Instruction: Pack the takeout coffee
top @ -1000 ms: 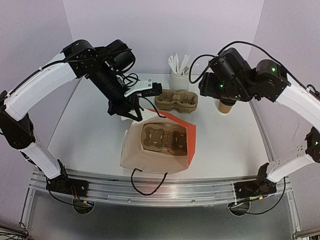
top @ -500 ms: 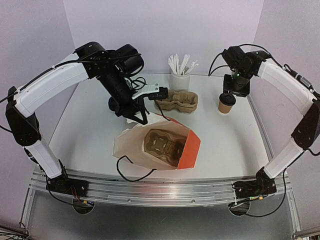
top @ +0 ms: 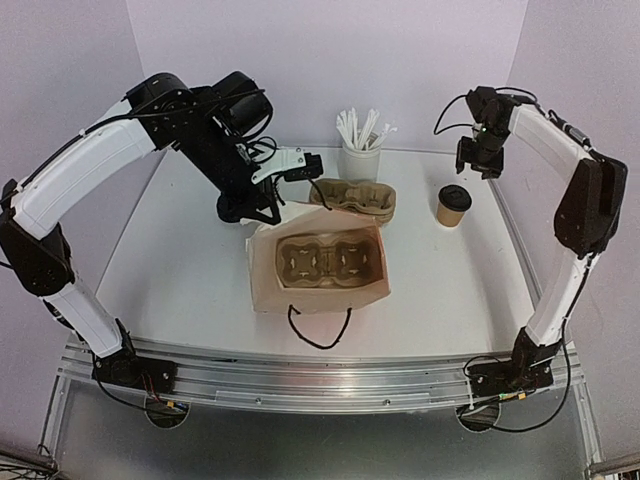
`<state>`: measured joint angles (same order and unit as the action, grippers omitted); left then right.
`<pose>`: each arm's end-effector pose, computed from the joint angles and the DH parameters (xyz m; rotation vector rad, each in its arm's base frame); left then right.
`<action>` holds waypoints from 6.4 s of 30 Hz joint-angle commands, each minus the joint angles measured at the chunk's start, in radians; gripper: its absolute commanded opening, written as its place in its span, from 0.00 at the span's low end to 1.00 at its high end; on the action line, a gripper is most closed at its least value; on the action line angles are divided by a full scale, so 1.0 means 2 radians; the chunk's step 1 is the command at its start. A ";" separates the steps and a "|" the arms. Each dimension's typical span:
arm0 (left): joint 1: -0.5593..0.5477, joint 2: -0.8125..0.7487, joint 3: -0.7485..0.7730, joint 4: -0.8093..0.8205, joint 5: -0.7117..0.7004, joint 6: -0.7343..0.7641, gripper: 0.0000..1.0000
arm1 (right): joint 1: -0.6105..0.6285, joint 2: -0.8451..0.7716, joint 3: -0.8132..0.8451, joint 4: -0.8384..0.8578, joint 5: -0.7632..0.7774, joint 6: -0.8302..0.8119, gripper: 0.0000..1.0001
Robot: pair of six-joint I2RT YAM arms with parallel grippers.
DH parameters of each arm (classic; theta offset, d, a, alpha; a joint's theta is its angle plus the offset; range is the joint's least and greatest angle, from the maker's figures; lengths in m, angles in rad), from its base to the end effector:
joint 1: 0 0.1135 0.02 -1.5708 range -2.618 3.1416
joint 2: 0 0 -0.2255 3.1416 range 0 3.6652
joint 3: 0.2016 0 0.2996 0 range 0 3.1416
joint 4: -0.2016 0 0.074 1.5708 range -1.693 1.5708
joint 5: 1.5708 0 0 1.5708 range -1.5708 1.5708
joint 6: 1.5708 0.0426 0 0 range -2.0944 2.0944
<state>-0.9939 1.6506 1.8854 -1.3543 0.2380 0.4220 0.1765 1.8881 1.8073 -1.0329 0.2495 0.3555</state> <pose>0.1878 -0.3071 0.3611 1.8348 2.0281 -0.4906 0.4337 0.0667 0.2604 0.3118 2.6156 -0.1576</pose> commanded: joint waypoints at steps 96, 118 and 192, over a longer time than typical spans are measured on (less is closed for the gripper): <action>0.002 0.000 0.002 -0.040 -0.033 -0.056 0.00 | 0.159 -0.111 0.123 -0.223 -0.070 -0.011 0.38; 0.003 0.028 0.020 -0.040 -0.037 -0.074 0.00 | 0.396 -0.193 0.184 -0.150 -0.230 0.071 0.31; 0.049 -0.009 -0.041 0.013 0.046 -0.125 0.00 | 0.610 -0.131 -0.251 0.207 0.254 -0.027 0.26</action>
<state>-0.9024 1.6642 1.7889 -1.3258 0.3432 0.1734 1.3830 1.6916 1.3322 -0.6242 0.7757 0.3248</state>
